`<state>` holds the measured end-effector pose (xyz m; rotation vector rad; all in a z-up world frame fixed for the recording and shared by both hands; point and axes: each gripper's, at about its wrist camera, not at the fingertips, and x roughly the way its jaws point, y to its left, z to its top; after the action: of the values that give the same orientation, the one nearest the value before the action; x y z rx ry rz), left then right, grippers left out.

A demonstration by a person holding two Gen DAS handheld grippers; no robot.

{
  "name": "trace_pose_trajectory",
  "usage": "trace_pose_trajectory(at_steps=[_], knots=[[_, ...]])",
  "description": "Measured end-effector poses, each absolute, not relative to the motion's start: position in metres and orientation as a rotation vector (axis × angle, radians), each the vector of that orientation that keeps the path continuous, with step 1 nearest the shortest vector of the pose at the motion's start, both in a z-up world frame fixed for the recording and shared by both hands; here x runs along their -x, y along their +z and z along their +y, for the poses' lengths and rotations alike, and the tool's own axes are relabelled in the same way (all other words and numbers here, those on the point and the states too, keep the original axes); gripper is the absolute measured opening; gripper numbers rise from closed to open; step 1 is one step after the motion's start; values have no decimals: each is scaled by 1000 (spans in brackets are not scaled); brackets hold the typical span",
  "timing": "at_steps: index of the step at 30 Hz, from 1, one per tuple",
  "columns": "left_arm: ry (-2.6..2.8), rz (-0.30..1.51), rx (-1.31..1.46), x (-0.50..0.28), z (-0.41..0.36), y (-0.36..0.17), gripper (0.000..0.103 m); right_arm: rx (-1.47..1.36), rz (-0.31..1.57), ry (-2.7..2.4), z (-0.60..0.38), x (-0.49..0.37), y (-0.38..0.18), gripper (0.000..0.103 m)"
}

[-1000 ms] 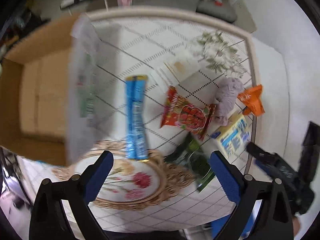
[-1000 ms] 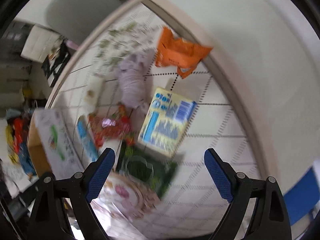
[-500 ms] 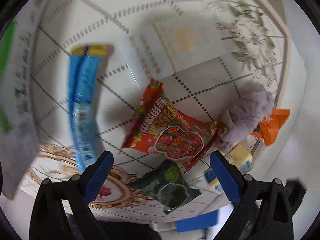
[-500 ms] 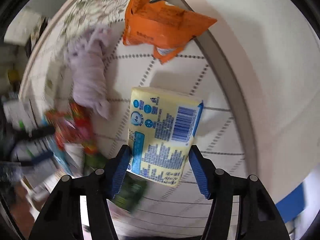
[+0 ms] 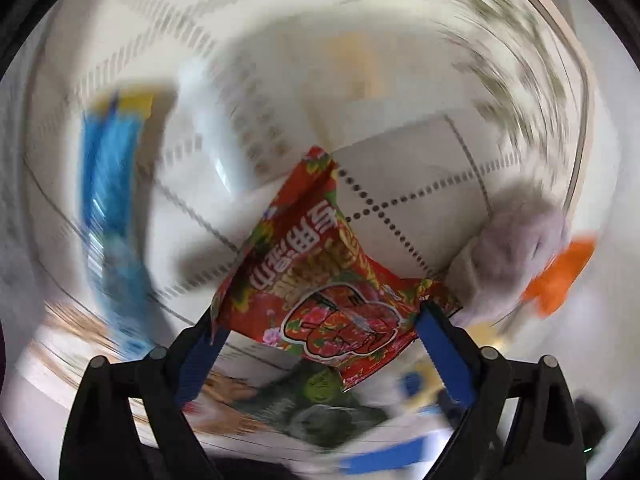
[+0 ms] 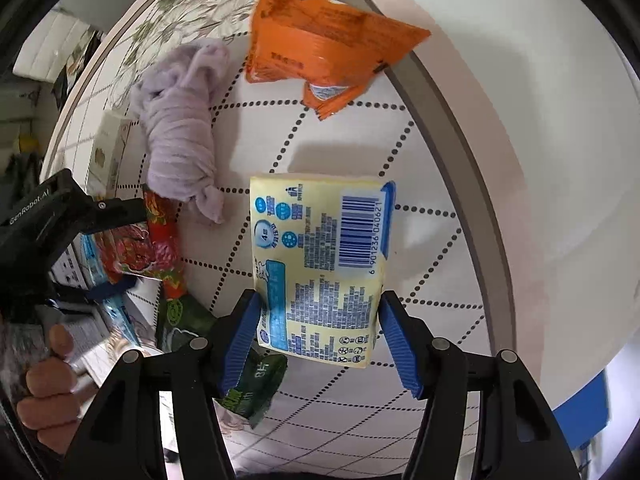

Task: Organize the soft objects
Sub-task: 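Grasp the red snack bag with left tool while right tool grasps yellow tissue pack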

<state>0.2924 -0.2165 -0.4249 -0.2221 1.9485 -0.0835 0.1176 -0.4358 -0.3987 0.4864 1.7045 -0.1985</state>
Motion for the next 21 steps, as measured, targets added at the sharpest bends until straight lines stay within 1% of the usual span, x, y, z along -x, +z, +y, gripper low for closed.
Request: trace_pose_trajectory(at_steps=[2, 4, 5, 7, 8, 11, 14, 16, 19, 20, 21], knots=[[-140, 1872, -72, -294, -238, -412, 93, -446, 1714, -191, -432, -117, -397, 64], [-173, 1831, -238, -294, -253, -407, 94, -427, 1720, -189, -424, -118, -397, 64], [-173, 1827, -276, -294, -257, -406, 94, -429, 1717, -193, -422, -118, -397, 64], [-171, 1842, -208, -297, -255, -404, 94, -446, 1713, -202, -421, -119, -397, 64], [-173, 1860, -131, -299, -253, -403, 94, -469, 1711, -203, -420, -118, -397, 64], [-176, 1932, 250, -300, -229, -409, 94, -538, 1701, -210, -425, -114, -396, 65], [-149, 1942, 407, -296, -215, -411, 94, -590, 1697, -212, -437, -115, -396, 66], [-117, 1931, 451, -293, -212, -415, 94, -618, 1690, -223, -443, -115, -396, 68], [-65, 1953, 386, -292, -200, -431, 94, -644, 1699, -243, -445, -117, -403, 68], [-43, 1953, 347, -294, -202, -436, 93, -650, 1703, -250, -445, -117, -406, 68], [-25, 1948, 275, -295, -206, -440, 89, -650, 1704, -254, -442, -117, -407, 68]])
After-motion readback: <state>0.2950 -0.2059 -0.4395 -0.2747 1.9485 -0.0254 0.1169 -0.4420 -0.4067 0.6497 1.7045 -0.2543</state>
